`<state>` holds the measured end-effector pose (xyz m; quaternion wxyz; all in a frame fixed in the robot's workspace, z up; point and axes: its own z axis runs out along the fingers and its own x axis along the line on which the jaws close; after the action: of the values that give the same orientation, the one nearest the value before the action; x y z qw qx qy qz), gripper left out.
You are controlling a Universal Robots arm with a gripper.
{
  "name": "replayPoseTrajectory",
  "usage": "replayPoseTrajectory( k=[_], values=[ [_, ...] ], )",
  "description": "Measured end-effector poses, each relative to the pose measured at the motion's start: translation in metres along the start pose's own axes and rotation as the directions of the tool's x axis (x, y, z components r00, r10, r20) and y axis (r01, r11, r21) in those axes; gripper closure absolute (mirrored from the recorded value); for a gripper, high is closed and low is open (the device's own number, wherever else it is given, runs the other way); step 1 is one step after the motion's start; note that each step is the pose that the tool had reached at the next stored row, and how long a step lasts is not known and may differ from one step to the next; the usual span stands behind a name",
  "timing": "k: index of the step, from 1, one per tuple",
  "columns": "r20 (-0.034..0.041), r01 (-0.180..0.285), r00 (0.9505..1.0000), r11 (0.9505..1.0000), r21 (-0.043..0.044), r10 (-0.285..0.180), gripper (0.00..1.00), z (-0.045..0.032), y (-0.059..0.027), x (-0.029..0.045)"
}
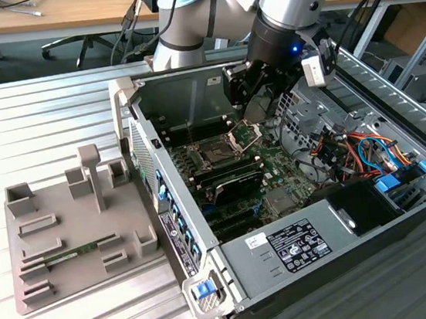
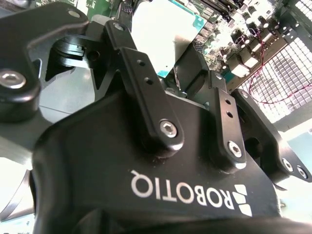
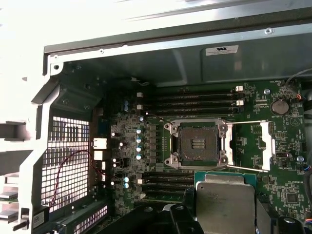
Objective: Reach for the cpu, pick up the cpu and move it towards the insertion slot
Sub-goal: 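Pick up the cpu and move it towards the insertion slot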
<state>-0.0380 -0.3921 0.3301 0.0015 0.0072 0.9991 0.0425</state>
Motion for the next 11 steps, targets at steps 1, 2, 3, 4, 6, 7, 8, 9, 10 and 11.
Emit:
replayPoseTrajectory(
  k=[1,2,3,4,6,7,8,9,10,11],
  values=[
    [-0.0001,0.000,1.0000,1.0000,0.0005,0.000,0.45,0.0001,0.0008,-0.0001],
    [0.0000,0.000,1.0000,1.0000,0.0021,0.000,0.45,0.0003,0.0021,-0.0004],
    [0.0000,0.001,1.0000,1.0000,0.0051,-0.001,0.45,0.0005,0.0031,-0.0006],
    [-0.0001,0.002,1.0000,1.0000,0.0089,-0.002,0.45,0.0007,0.0039,-0.0007],
    [-0.0001,0.005,1.0000,0.9996,0.0268,-0.005,0.45,0.0012,0.0066,-0.0014],
    [-0.0002,0.007,1.0000,0.9995,0.0322,-0.007,0.45,0.0014,0.0074,-0.0016],
    [-0.0006,0.010,1.0000,0.9993,0.0348,-0.010,0.45,0.0015,0.0082,-0.0020],
    [-0.0008,0.014,0.9999,0.9993,0.0355,-0.014,0.45,0.0018,0.0088,-0.0023],
    [-0.0014,0.022,0.9998,0.9991,0.0356,-0.022,0.45,0.0020,0.0092,-0.0025],
    [-0.0020,0.028,0.9996,0.9990,0.0357,-0.027,0.45,0.0021,0.0095,-0.0026]
  ],
)
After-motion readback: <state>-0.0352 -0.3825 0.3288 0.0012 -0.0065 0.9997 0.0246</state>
